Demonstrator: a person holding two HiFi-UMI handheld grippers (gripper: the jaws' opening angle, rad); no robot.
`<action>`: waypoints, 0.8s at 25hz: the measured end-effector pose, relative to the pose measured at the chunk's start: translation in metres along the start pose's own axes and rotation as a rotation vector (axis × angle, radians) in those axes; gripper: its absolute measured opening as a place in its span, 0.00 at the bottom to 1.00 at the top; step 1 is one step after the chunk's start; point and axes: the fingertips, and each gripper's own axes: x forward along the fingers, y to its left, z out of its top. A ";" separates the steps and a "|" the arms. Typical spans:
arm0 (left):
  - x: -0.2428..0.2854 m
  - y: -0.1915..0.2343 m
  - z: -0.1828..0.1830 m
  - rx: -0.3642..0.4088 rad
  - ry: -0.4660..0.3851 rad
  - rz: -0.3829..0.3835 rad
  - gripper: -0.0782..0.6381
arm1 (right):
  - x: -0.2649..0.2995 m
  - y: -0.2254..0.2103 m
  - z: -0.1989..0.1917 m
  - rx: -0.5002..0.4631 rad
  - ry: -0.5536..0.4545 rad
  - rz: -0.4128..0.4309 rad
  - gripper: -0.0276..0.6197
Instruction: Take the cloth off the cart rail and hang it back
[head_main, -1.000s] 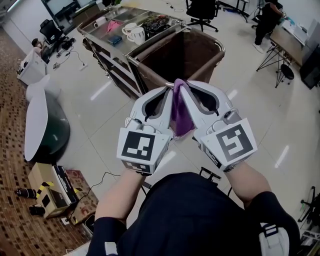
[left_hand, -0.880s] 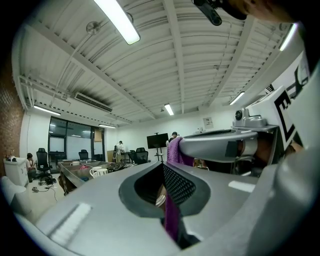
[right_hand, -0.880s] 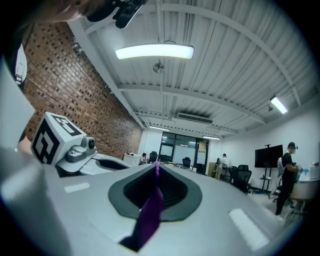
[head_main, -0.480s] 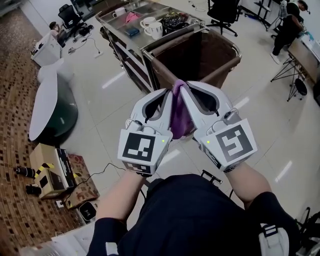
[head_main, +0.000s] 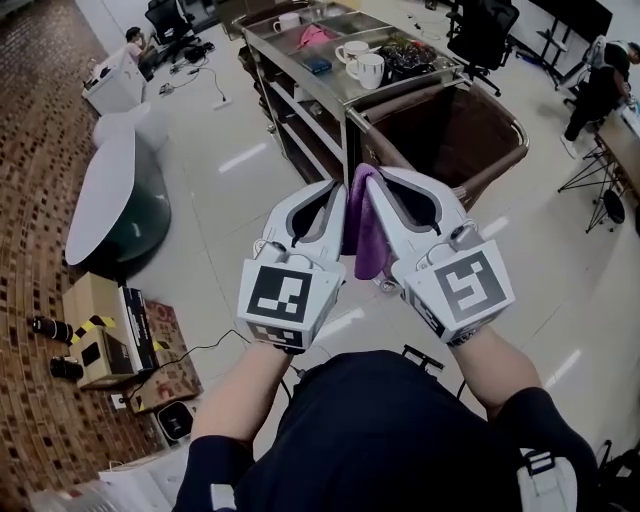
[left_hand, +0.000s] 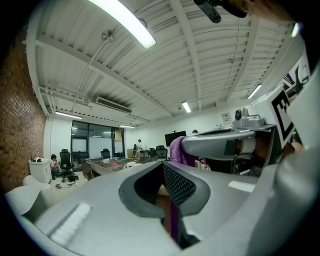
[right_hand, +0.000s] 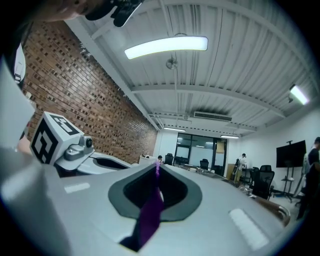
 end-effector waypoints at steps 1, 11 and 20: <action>-0.005 0.013 -0.001 -0.001 -0.001 0.002 0.11 | 0.012 0.007 0.001 0.001 -0.001 0.000 0.07; -0.048 0.139 -0.022 -0.003 -0.011 0.021 0.11 | 0.127 0.070 0.007 -0.006 -0.009 0.002 0.07; -0.076 0.214 -0.045 -0.019 -0.015 0.071 0.11 | 0.198 0.114 -0.001 -0.019 0.003 0.051 0.07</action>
